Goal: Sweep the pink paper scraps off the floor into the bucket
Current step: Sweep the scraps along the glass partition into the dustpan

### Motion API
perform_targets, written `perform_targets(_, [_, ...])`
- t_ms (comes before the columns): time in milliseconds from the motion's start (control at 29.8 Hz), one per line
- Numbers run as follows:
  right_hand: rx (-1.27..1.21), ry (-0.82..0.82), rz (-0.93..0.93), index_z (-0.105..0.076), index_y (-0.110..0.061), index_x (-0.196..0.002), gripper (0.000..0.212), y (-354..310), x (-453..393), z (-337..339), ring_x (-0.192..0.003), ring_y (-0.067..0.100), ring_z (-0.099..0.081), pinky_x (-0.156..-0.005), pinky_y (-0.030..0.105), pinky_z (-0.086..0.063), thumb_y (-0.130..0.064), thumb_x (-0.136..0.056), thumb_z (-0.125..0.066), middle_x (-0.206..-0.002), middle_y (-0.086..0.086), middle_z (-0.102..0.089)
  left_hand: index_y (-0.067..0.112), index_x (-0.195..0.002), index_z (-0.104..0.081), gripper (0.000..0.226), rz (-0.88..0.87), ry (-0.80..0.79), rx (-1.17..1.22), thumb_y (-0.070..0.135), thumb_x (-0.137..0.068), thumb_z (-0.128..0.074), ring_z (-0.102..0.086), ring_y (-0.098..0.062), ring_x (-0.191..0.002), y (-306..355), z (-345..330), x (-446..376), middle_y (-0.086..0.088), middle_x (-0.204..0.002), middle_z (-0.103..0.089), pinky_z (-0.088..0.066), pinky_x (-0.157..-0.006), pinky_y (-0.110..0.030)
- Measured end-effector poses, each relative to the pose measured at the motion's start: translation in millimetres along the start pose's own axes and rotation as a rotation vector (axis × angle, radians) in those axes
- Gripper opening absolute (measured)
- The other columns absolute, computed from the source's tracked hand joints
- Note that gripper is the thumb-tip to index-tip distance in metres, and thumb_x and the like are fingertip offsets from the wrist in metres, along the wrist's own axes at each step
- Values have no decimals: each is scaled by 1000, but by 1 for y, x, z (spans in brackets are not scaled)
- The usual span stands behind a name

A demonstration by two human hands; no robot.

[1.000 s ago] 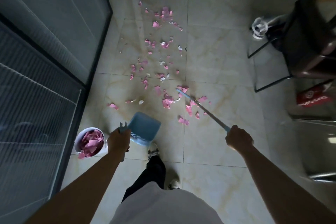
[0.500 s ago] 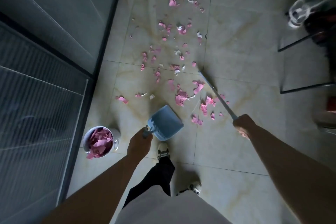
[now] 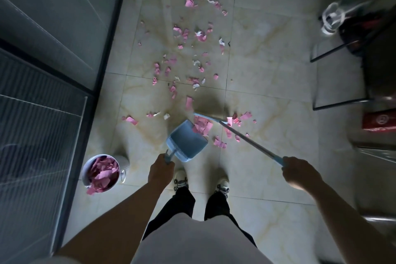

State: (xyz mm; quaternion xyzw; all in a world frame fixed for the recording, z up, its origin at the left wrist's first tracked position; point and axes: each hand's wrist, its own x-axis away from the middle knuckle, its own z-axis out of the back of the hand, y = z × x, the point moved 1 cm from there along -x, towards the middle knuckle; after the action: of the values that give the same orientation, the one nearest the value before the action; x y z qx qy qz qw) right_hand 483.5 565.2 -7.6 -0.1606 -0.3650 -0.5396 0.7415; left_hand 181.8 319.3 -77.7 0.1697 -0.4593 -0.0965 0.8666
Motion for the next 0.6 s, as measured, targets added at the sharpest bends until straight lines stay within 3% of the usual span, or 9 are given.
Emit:
perform_targets(101, [-40,84,26,-49,-22,-92,4,-3,-5,14,-88,23,-63,-82,35,-53,-22,-93,-45,-103,4,-65,9,-114,-56,28,0,14,-27,19,-90,-48,-61,-32,-94,2,-4,3,-12,-101,-66,-45,-77,-34])
perform_targets(235, [-82,117,21,-57,-12,-107,23,-30,-26,29,-99,32,-62,-81,35,-48,-21,-94,-40,-109,12,-64,8,-113,-57,25,-20,59,-56,18,-92,-49,-62,-32,-98,2,-10,9,-12,-105,-67,-39,-75,-29])
perform_targets(369, [-95,88,86,-57,-8,-110,25,-54,-48,31,-105,33,-63,-85,36,-50,-21,-95,-42,-113,13,-64,7,-110,-58,23,1,93,-77,17,-91,-49,-62,-31,-95,0,-16,13,-13,-103,-67,-41,-73,-31])
perform_targets(604, [146,51,29,-54,-23,-121,31,-10,-41,32,-104,23,-63,-83,34,-49,-18,-93,-41,-114,1,-62,-2,-112,-59,26,-62,117,-151,14,-94,-49,-61,-37,-104,13,-17,6,-19,-111,-66,-45,-84,-35])
